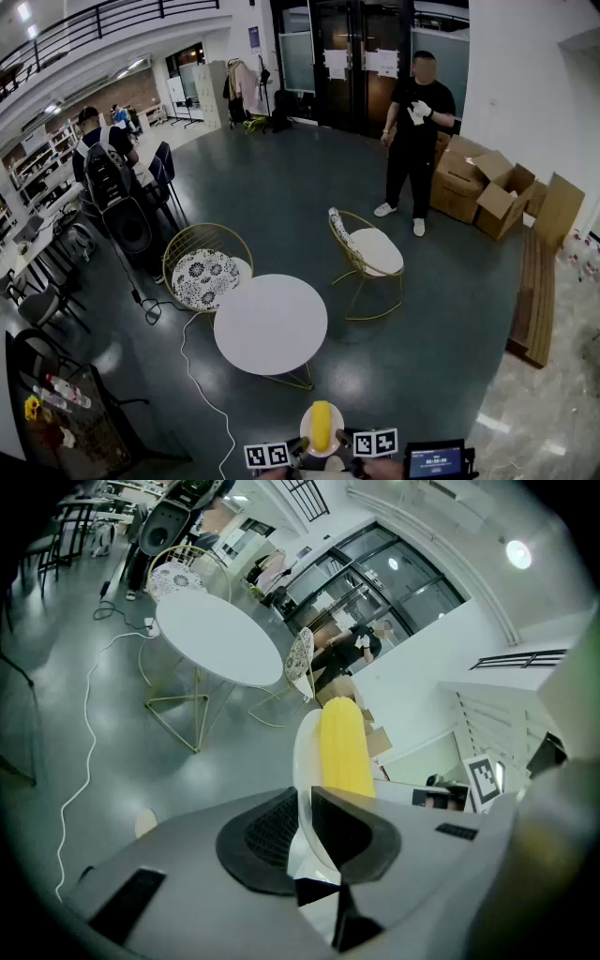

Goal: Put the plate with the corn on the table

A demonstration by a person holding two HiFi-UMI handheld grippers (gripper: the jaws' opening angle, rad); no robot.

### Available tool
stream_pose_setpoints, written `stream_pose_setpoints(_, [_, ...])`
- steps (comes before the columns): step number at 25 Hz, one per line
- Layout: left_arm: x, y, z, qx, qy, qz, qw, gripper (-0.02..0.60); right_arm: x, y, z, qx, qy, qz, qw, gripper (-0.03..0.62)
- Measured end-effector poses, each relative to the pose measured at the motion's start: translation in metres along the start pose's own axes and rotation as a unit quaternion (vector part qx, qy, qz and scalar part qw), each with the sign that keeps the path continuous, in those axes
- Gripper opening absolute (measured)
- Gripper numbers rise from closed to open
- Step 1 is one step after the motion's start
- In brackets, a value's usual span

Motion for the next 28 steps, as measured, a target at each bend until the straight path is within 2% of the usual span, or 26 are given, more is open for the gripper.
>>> stream_pose_setpoints(7, [-0.009, 0.006, -0.002, 0.015, 0.005, 0.006, 0.9999, 0.051, -0.006, -0.009, 0.002, -0.007, 0.017, -0.001, 1.000, 0.060])
stream_pose_setpoints(17, [-0.026, 0.007, -0.014, 0.013, 0.022, -0.001, 0.9997, 0.051, -0.003, -0.026, -0.011, -0.011, 0.021, -0.030, 0.999, 0.060])
stream_pose_setpoints(28, [-0.033, 0.005, -0.007, 0.007, 0.033, -0.010, 0.9994, 0.052, -0.002, -0.030, -0.008, -0.018, 0.014, -0.041, 0.999, 0.060])
Point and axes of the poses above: the fingertips, and each gripper's own axes: x forward along the fingers, y to its right, z out of its underside, the point moved 5 cm from there along -x, backward along the fingers, and after that the axes turned 5 degrees about -y, right-handed, at the moved point
